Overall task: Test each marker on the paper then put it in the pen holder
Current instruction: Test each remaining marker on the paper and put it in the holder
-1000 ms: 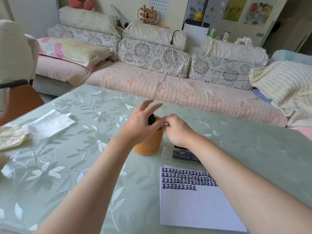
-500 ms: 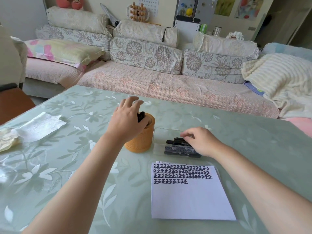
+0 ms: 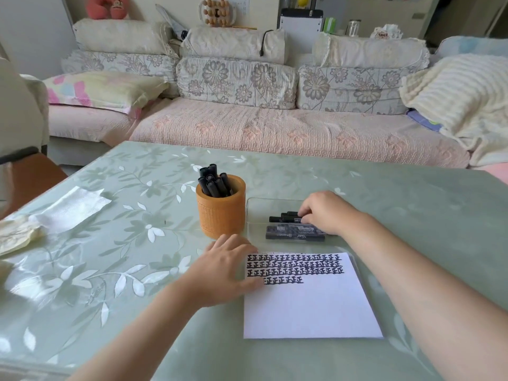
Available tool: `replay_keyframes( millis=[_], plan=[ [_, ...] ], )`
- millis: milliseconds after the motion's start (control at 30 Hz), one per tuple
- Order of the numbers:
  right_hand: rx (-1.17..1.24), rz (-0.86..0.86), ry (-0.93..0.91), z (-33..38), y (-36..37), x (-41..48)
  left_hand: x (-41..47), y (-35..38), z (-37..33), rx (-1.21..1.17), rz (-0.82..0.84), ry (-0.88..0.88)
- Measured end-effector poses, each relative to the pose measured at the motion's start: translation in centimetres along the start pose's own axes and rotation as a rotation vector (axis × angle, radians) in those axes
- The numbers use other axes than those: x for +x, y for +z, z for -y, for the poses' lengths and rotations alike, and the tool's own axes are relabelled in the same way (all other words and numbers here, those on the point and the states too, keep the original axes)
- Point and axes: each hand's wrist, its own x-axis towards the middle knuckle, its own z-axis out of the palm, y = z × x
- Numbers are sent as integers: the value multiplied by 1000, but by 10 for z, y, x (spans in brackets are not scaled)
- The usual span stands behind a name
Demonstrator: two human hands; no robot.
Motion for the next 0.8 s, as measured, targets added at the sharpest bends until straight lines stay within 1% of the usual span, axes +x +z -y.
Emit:
replay_keyframes(
  millis=[167,333,467,600,667,800],
  plan=[
    [-26,-1,6,1,0,6,-2,8,-1,44,-10,7],
    [-92,13,-42,5,-2,5,3,13,1,71,-10,-15],
    [-130,-76,-121,17,-10,-9,7,12,1,94,-14,-22],
    [-64,-161,-203,35,-19,-32,8,8,-3,58,-24,-37],
    [-12,-143,-205,41,-20,-44,8,4,-9,4,-79,-56],
    [83,-80,-209,46,-14,-65,9,-7,-24,-66,-303,-87]
  ],
)
